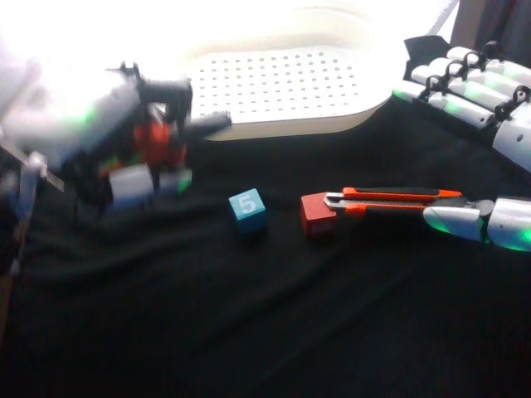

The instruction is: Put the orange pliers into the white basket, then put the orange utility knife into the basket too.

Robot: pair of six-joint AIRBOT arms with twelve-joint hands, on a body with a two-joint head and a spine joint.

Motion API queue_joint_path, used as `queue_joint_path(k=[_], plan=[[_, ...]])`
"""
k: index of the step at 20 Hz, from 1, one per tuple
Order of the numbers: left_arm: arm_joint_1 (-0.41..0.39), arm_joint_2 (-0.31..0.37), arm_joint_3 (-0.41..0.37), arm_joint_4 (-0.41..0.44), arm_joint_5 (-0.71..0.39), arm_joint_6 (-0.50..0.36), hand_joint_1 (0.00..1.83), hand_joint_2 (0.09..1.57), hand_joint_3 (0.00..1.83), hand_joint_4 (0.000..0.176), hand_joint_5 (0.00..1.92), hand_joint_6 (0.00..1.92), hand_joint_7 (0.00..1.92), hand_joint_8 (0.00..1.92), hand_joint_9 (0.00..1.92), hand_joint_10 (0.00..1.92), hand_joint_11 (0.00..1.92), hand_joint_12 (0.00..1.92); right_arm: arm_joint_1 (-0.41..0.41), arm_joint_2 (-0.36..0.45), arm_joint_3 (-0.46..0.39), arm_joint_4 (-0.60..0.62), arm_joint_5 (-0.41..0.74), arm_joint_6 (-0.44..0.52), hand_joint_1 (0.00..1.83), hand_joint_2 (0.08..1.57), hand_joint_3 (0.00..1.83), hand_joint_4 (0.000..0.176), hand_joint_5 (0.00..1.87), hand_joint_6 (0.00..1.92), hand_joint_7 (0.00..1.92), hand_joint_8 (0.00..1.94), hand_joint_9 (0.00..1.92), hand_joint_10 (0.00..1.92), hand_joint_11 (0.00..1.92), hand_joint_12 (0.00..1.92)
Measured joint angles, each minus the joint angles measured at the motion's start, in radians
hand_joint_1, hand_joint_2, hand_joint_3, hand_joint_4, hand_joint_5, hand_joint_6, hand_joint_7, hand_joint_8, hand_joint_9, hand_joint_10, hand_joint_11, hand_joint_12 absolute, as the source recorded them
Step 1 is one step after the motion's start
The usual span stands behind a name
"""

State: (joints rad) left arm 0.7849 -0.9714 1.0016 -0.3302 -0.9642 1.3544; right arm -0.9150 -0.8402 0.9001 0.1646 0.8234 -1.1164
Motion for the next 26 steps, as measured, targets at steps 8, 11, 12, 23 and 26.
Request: queue_joint_path(k=[8,11,12,23,26], plan=[[-0.355,-0.326,0.425,-0.057,0.507,-0.003,1.32,1.27,0.01,0.0,0.91,1.92,1.15,1.92,1.33,1.92,1.44,1.92,-0.001,-0.031,0.006,-0.014,-0.002,0.0,0.4,1.22,0.01,0.019,0.0,0.0,0.0,0.0,0.0,0.0,0.0,0.0],[-0.353,-0.392,0.543,-0.153,0.674,0.005,1.31,1.27,0.01,0.0,0.8,1.92,0.94,1.92,1.09,1.92,1.22,1.92,-0.001,-0.034,0.014,-0.001,-0.003,0.0,0.41,1.23,0.02,0.021,0.0,0.0,0.0,0.0,0.0,0.0,0.0,0.0],[-0.34,-0.41,0.578,-0.195,0.693,0.007,0.9,1.37,0.04,0.0,0.54,1.81,0.64,1.92,0.81,1.92,0.99,1.92,-0.001,-0.037,0.014,-0.009,-0.005,0.001,0.37,1.25,0.02,0.022,0.0,0.0,0.0,0.0,0.0,0.0,0.0,0.0],[-0.325,-0.399,0.562,-0.223,0.687,0.003,0.05,1.34,0.0,0.075,0.0,0.0,0.0,0.0,0.0,0.0,0.0,0.0,-0.001,-0.04,0.014,-0.013,-0.007,0.008,0.4,1.24,0.0,0.045,0.0,0.0,0.0,0.0,0.0,0.0,0.0,0.0],[-0.275,-0.282,0.399,-0.122,0.555,-0.044,0.01,1.36,0.01,0.097,0.0,0.0,0.0,0.0,0.0,0.0,0.0,0.0,-0.001,-0.056,0.028,-0.02,-0.01,0.013,0.43,1.23,0.0,0.047,0.0,0.0,0.0,0.0,0.0,0.0,0.0,0.0]])
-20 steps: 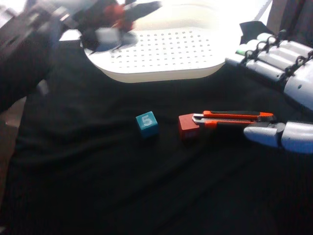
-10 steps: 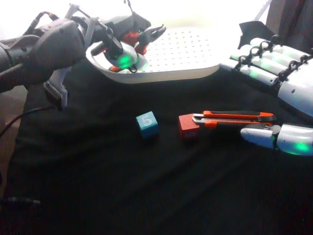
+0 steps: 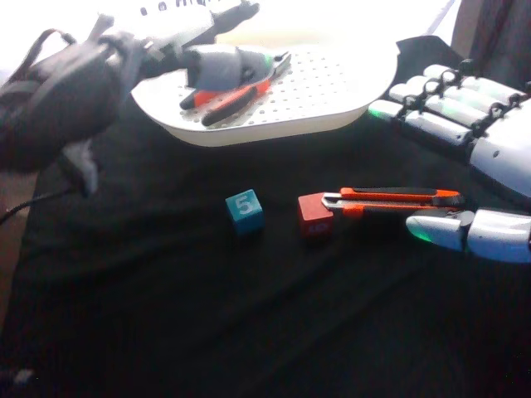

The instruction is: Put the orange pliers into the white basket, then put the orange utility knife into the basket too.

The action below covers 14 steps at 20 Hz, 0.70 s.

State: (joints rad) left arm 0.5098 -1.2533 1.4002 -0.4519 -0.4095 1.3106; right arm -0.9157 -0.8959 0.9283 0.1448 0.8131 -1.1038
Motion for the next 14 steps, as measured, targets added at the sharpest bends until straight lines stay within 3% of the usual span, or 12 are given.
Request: queue_joint_path(k=[1,2,3,4,6,8,9,10,11,12,13,14], plan=[[0.034,0.052,-0.068,0.056,-0.069,-0.045,0.01,1.38,0.01,0.134,0.0,0.0,0.0,0.0,0.0,0.0,0.0,0.0,0.0,-0.015,0.014,0.005,-0.018,0.0,0.47,1.23,0.0,0.033,0.0,0.0,0.0,0.0,0.0,0.0,0.0,0.0],[0.068,0.106,-0.128,0.1,-0.136,-0.079,0.0,1.36,0.0,0.148,0.0,0.0,0.0,0.0,0.0,0.0,0.0,0.0,0.0,-0.031,0.026,0.005,-0.033,0.003,0.49,1.23,0.0,0.022,0.0,0.0,0.0,0.0,0.0,0.0,0.0,0.0],[0.109,0.163,-0.185,0.134,-0.217,-0.092,0.03,1.37,0.01,0.136,0.0,0.0,0.0,0.0,0.01,0.01,0.01,0.01,0.0,-0.046,0.036,0.008,-0.05,0.003,0.52,1.23,0.0,0.014,0.0,0.0,0.01,0.01,0.06,0.01,0.0,0.27],[0.153,0.214,-0.24,0.142,-0.307,-0.095,0.3,1.41,0.01,0.083,0.12,0.0,0.08,0.0,0.15,0.01,0.0,0.57,0.001,-0.06,0.046,0.008,-0.071,0.004,0.51,1.25,0.0,0.0,0.0,0.0,0.09,0.02,0.14,0.03,0.0,0.55],[0.269,0.303,-0.331,0.15,-0.479,-0.107,0.58,1.43,0.0,0.039,0.26,0.03,0.3,0.04,0.39,0.11,0.0,1.29,0.015,-0.101,0.076,0.01,-0.116,0.005,0.6,1.23,0.0,0.0,0.05,0.01,0.22,0.03,0.26,0.08,0.0,1.02],[0.403,0.348,-0.409,0.158,-0.631,-0.149,0.56,1.46,0.0,0.053,0.43,0.05,0.53,0.03,0.42,0.59,0.06,1.51,0.037,-0.14,0.113,0.016,-0.161,0.005,0.58,1.26,0.0,0.0,0.12,0.01,0.32,0.02,0.29,0.14,0.0,1.18],[0.435,0.352,-0.427,0.158,-0.667,-0.155,0.56,1.46,0.0,0.053,0.43,0.05,0.53,0.03,0.42,0.59,0.06,1.51,0.041,-0.149,0.122,0.02,-0.168,0.006,0.58,1.26,0.0,0.0,0.12,0.01,0.32,0.02,0.29,0.14,0.0,1.18],[0.49,0.353,-0.455,0.154,-0.724,-0.159,0.55,1.46,0.0,0.042,0.46,0.06,0.57,0.04,0.4,0.67,0.05,1.55,0.051,-0.167,0.142,0.024,-0.192,0.006,0.63,1.29,0.0,0.0,0.3,0.04,0.49,0.1,0.28,0.54,0.0,1.34],[0.517,0.353,-0.467,0.152,-0.755,-0.164,0.53,1.46,0.0,0.018,0.49,0.07,0.62,0.06,0.4,0.77,0.07,1.59,0.051,-0.178,0.155,0.032,-0.202,0.006,0.66,1.3,0.0,0.0,0.38,0.3,0.47,0.54,0.21,1.03,0.0,1.57],[0.538,0.352,-0.475,0.146,-0.803,-0.183,0.52,1.46,0.0,0.0,0.49,0.06,0.61,0.05,0.33,0.91,0.05,1.64,0.056,-0.188,0.17,0.042,-0.22,0.006,0.85,1.33,0.0,0.0,0.55,1.35,0.52,1.43,0.41,1.66,0.25,1.83],[0.554,0.352,-0.479,0.135,-0.849,-0.191,0.52,1.46,0.0,0.0,0.49,0.06,0.58,0.04,0.3,0.95,0.02,1.66,0.064,-0.193,0.177,0.042,-0.216,0.006,0.93,1.37,0.02,0.0,0.54,1.65,0.74,1.84,0.74,1.87,0.66,1.9],[0.565,0.352,-0.48,0.121,-0.884,-0.193,0.51,1.46,0.0,0.0,0.49,0.06,0.58,0.04,0.3,0.95,0.03,1.65,0.071,-0.195,0.181,0.043,-0.214,-0.001,1.13,1.31,0.0,0.0,0.69,1.87,0.87,1.92,0.91,1.91,0.91,1.92]])
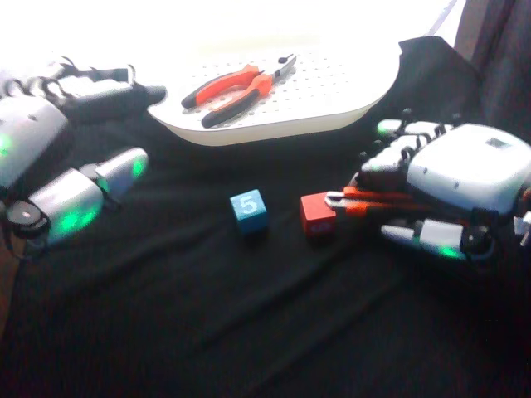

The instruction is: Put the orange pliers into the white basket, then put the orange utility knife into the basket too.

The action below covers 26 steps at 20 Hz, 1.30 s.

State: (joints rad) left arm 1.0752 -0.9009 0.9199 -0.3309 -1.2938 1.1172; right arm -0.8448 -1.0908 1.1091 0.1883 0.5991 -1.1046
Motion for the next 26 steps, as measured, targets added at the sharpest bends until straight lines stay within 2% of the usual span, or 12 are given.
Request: queue_joint_path(k=[2,6,8,12,14,18,21,22,23,24,25,26], plan=[[0.037,0.0,-0.009,-0.049,-0.077,-0.006,0.51,1.47,0.0,0.0,0.47,0.05,0.59,0.04,0.31,0.96,0.05,1.7,0.018,0.0,0.003,0.006,0.005,-0.013,1.36,1.27,0.0,0.0,0.99,1.92,1.17,1.94,1.22,1.92,1.25,1.92],[0.053,0.001,-0.011,-0.061,-0.111,-0.011,0.51,1.48,0.0,0.0,0.47,0.06,0.61,0.05,0.33,1.0,0.07,1.73,0.048,0.042,-0.064,-0.045,0.06,-0.016,1.46,1.2,0.0,0.009,1.01,1.92,1.24,1.94,1.36,1.92,1.36,1.92],[0.053,0.001,-0.017,-0.059,-0.117,-0.012,0.55,1.47,0.0,0.0,0.47,0.07,0.61,0.04,0.3,0.98,0.03,1.68,0.095,0.07,-0.092,-0.106,0.086,-0.012,1.32,1.29,0.0,0.087,0.97,1.92,1.21,1.94,1.3,1.92,1.33,1.92],[0.063,0.001,-0.026,-0.055,-0.119,-0.014,0.58,1.46,0.0,0.0,0.46,0.07,0.58,0.03,0.33,0.89,0.05,1.62,0.233,0.086,-0.073,-0.18,0.134,-0.011,1.33,1.29,0.0,0.119,0.93,1.92,1.25,1.94,1.42,1.92,1.45,1.92],[0.063,0.001,-0.029,-0.053,-0.122,-0.014,0.6,1.46,0.0,0.0,0.47,0.08,0.57,0.02,0.32,0.91,0.05,1.65,0.31,0.019,0.016,-0.18,0.038,-0.011,1.39,1.25,0.0,0.126,1.03,1.92,1.31,1.94,1.48,1.92,1.53,1.92],[0.064,0.001,-0.032,-0.008,-0.116,-0.014,0.56,1.44,0.0,0.007,0.47,0.09,0.56,0.01,0.3,0.92,0.05,1.61,0.428,-0.152,0.231,-0.172,-0.19,-0.012,1.32,1.27,0.0,0.136,0.93,1.92,1.11,1.94,1.24,1.92,1.33,1.92],[0.064,0.0,-0.021,-0.001,-0.098,-0.016,0.58,1.41,0.0,0.0,0.52,0.12,0.57,0.02,0.29,0.99,0.05,1.62,0.446,-0.272,0.356,-0.176,-0.326,-0.011,1.22,1.23,0.0,0.112,0.91,1.92,1.09,1.94,1.22,1.92,1.32,1.92],[0.064,-0.001,-0.021,-0.001,-0.098,-0.017,0.57,1.41,0.0,0.0,0.5,0.12,0.57,0.02,0.29,0.99,0.03,1.62,0.449,-0.296,0.382,-0.174,-0.367,-0.011,1.13,1.24,0.0,0.044,0.74,1.92,0.94,1.94,1.08,1.92,1.18,1.92],[0.064,-0.001,-0.021,0.0,-0.094,-0.019,0.59,1.42,0.0,0.0,0.5,0.13,0.55,0.01,0.29,0.99,0.02,1.6,0.449,-0.313,0.401,-0.171,-0.397,-0.011,1.05,1.34,0.03,0.025,0.53,1.74,0.66,1.72,0.5,1.81,0.56,1.92],[0.064,-0.001,-0.021,0.004,-0.095,-0.019,0.61,1.42,0.0,0.0,0.5,0.13,0.55,0.01,0.29,0.98,0.01,1.6,0.449,-0.317,0.409,-0.164,-0.417,-0.011,0.83,1.23,0.0,0.046,0.2,0.85,0.26,0.93,0.15,1.04,0.11,1.53],[0.064,-0.001,-0.021,0.003,-0.094,-0.023,0.6,1.42,0.0,0.0,0.47,0.18,0.56,0.01,0.29,0.99,0.01,1.62,0.449,-0.317,0.417,-0.154,-0.43,-0.012,0.74,1.21,0.0,0.049,0.1,0.28,0.05,0.3,0.03,0.27,0.02,0.6],[0.063,-0.001,-0.021,0.004,-0.094,-0.027,0.6,1.42,0.0,0.0,0.46,0.2,0.55,0.01,0.29,0.99,0.05,1.59,0.449,-0.313,0.423,-0.145,-0.434,-0.011,0.63,1.21,0.0,0.057,0.02,0.07,0.01,0.06,0.0,0.05,0.0,0.12]])
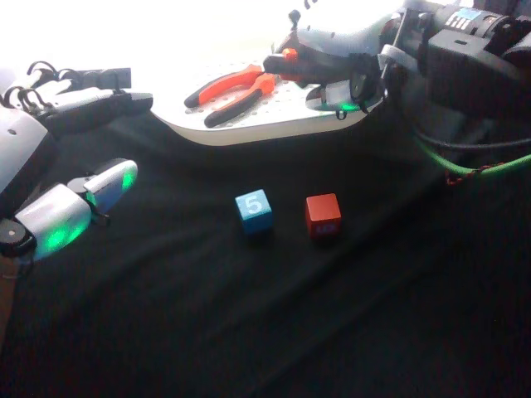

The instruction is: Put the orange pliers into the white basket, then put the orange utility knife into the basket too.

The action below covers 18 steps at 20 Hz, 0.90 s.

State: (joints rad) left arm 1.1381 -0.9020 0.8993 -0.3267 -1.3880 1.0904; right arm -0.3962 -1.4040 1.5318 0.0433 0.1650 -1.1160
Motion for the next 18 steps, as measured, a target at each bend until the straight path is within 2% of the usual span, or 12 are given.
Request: queue_joint_path(k=[1,3,5,7,8,9,10,11,14,15,16,18], plan=[[-0.002,0.0,0.0,0.003,0.0,-0.002,0.59,1.43,0.0,0.0,0.43,0.27,0.54,0.01,0.27,0.98,0.04,1.6,0.0,0.003,0.002,0.001,0.001,-0.001,0.49,1.2,0.0,0.064,0.0,0.01,0.0,0.01,0.0,0.01,0.0,0.02],[-0.002,0.0,0.0,0.006,-0.001,-0.003,0.57,1.44,0.0,0.0,0.4,0.3,0.53,0.0,0.27,0.98,0.04,1.57,0.001,0.006,0.003,0.005,0.005,-0.001,0.42,1.17,0.0,0.1,0.0,0.0,0.0,0.0,0.0,0.0,0.0,0.0],[-0.002,0.0,0.0,0.005,-0.002,-0.003,0.55,1.43,0.0,0.0,0.37,0.35,0.55,0.01,0.26,0.98,0.01,1.59,0.001,0.01,-0.014,0.005,0.006,-0.001,0.34,1.17,0.0,0.078,0.0,0.0,0.0,0.0,0.0,0.0,0.0,0.0],[-0.002,0.0,0.0,0.001,-0.002,-0.003,0.56,1.44,0.0,0.0,0.36,0.35,0.56,0.02,0.27,0.98,0.0,1.62,0.001,0.043,-0.073,0.004,0.019,-0.001,0.33,1.14,0.0,0.028,0.0,0.0,0.0,0.0,0.0,0.0,0.0,0.0],[-0.002,0.0,0.0,0.0,-0.002,-0.003,0.53,1.44,0.0,0.0,0.36,0.34,0.57,0.02,0.27,0.98,0.02,1.62,0.001,0.097,-0.134,0.0,0.051,-0.001,0.29,1.13,0.0,0.027,0.0,0.0,0.0,0.0,0.0,0.0,0.0,0.0],[-0.002,0.0,-0.001,-0.003,-0.003,-0.003,0.55,1.45,0.0,0.0,0.35,0.34,0.58,0.02,0.27,0.98,0.0,1.61,0.001,0.137,-0.179,0.0,0.078,-0.001,0.3,1.16,0.0,0.042,0.0,0.0,0.0,0.0,0.0,0.0,0.0,0.0],[-0.001,0.003,-0.004,-0.014,-0.004,-0.002,0.52,1.44,0.0,0.0,0.33,0.33,0.57,0.02,0.25,0.98,0.0,1.58,0.002,0.188,-0.231,0.002,0.127,-0.001,0.3,1.16,0.0,0.024,0.0,0.0,0.0,0.0,0.0,0.0,0.0,0.0],[0.0,0.006,-0.009,-0.021,-0.006,-0.003,0.56,1.43,0.0,0.0,0.33,0.32,0.59,0.03,0.24,0.97,0.0,1.56,0.004,0.241,-0.285,0.006,0.171,-0.001,0.26,1.16,0.0,0.021,0.0,0.0,0.0,0.0,0.0,0.0,0.0,0.0],[0.003,0.014,-0.027,-0.012,-0.027,-0.003,0.61,1.38,0.0,0.009,0.35,0.12,0.53,0.0,0.29,0.7,0.0,1.38,-0.06,0.393,-0.432,0.01,0.381,-0.002,0.07,1.14,0.0,0.146,0.0,0.0,0.0,0.0,0.0,0.0,0.0,0.0],[0.009,0.023,-0.029,-0.006,-0.032,-0.003,0.61,1.38,0.0,0.007,0.33,0.07,0.5,0.0,0.33,0.55,0.0,1.32,-0.113,0.44,-0.48,0.013,0.438,-0.002,0.06,1.15,0.0,0.112,0.0,0.0,0.0,0.0,0.0,0.0,0.0,0.0],[0.015,0.027,-0.032,-0.008,-0.034,-0.001,0.58,1.38,0.0,0.022,0.29,0.02,0.41,0.0,0.34,0.31,0.0,1.15,-0.153,0.466,-0.512,0.018,0.467,-0.004,0.11,1.13,0.0,0.163,0.0,0.0,0.0,0.0,0.0,0.0,0.0,0.0],[0.027,0.039,-0.04,-0.024,-0.054,0.002,0.47,1.35,0.0,0.065,0.15,0.0,0.22,0.0,0.22,0.05,0.0,0.75,-0.223,0.517,-0.578,0.024,0.551,-0.003,0.07,1.14,0.0,0.169,0.0,0.0,0.0,0.0,0.0,0.0,0.0,0.0]])
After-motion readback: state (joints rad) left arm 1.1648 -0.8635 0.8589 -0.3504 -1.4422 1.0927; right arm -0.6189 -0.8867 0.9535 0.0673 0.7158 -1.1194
